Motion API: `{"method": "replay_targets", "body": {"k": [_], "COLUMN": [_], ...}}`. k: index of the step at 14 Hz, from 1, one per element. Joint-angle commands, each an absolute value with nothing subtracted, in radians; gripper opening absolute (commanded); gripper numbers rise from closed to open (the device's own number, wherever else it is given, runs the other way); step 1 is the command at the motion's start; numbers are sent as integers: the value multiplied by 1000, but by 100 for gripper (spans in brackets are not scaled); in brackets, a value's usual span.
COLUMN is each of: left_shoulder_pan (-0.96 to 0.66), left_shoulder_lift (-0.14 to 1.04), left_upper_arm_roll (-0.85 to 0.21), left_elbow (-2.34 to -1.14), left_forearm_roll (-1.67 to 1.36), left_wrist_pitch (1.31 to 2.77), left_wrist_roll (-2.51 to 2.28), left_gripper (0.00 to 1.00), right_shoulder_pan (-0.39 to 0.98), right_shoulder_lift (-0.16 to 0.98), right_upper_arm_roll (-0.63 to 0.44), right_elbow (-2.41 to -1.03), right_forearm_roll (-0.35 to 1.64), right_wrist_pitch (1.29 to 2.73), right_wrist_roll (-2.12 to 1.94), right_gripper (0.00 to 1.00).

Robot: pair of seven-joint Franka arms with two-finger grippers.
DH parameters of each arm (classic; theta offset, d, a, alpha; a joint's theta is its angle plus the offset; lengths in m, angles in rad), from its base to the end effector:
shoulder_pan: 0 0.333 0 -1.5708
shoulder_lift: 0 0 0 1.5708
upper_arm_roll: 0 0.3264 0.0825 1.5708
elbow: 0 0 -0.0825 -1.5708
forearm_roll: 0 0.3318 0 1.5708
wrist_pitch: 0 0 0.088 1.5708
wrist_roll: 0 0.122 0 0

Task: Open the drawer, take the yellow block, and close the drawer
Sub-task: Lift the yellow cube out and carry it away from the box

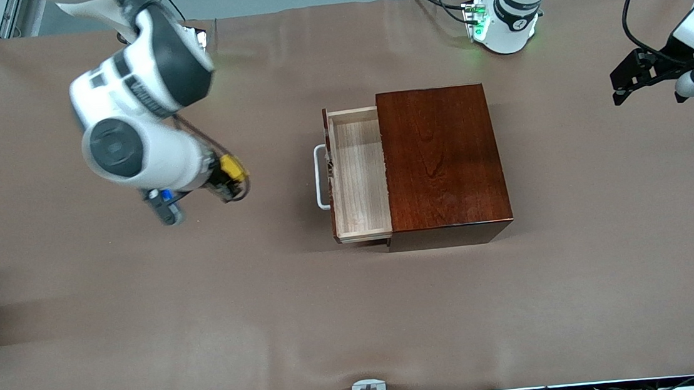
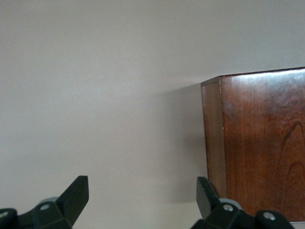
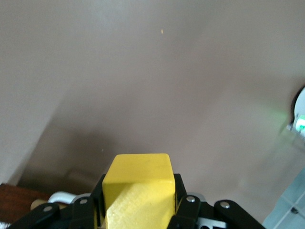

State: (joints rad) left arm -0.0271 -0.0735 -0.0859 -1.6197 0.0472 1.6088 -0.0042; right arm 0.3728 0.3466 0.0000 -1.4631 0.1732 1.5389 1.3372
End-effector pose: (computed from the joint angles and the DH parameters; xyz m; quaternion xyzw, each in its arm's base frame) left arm 0.4809 -0.0508 0.6390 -0.9977 0.0545 -0.0327 0.0249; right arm 0.5351 0.2324 0.4743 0.8704 -0.4657 -0.1532 0.0450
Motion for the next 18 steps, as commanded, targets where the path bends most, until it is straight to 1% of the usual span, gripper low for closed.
{"method": "replay_targets", "body": {"k": [1, 5, 6, 8, 10, 13, 14, 18], "left_shoulder_pan": [-25, -31, -31, -32, -52, -142, -179, -319], "left_shoulder_lift": [-48, -12, -6, -5, 12, 64, 90, 233], "left_upper_arm_roll": [-89, -92, -100, -106, -109, -121, -123, -123], "left_elbow": [-1612, -1614, -1614, -1612, -1609, -1583, -1574, -1473], "left_forearm_roll": [46, 48, 48, 48, 48, 48, 48, 46], "left_wrist_pitch": [1628, 1673, 1678, 1683, 1690, 1694, 1694, 1695], "left_wrist_roll": [6, -2, -2, -5, -53, -237, -295, -567], "left_gripper": [100, 100, 100, 100, 100, 100, 100, 100], "right_shoulder_pan": [292, 142, 123, 107, 75, 45, 44, 44], "right_shoulder_lift": [293, 278, 278, 275, 253, 216, 213, 218], "right_upper_arm_roll": [15, 15, 14, 0, -20, -75, -87, -149], "right_elbow": [-1534, -1586, -1607, -1643, -1719, -1862, -1897, -1994], "right_forearm_roll": [183, 179, 170, 73, 63, 61, 61, 14], "right_wrist_pitch": [1545, 1548, 1548, 1560, 1624, 1770, 1814, 1949], "right_wrist_roll": [1176, 915, 843, 729, 622, 407, 356, 218], "right_gripper": [0, 0, 0, 0, 0, 0, 0, 0]}}
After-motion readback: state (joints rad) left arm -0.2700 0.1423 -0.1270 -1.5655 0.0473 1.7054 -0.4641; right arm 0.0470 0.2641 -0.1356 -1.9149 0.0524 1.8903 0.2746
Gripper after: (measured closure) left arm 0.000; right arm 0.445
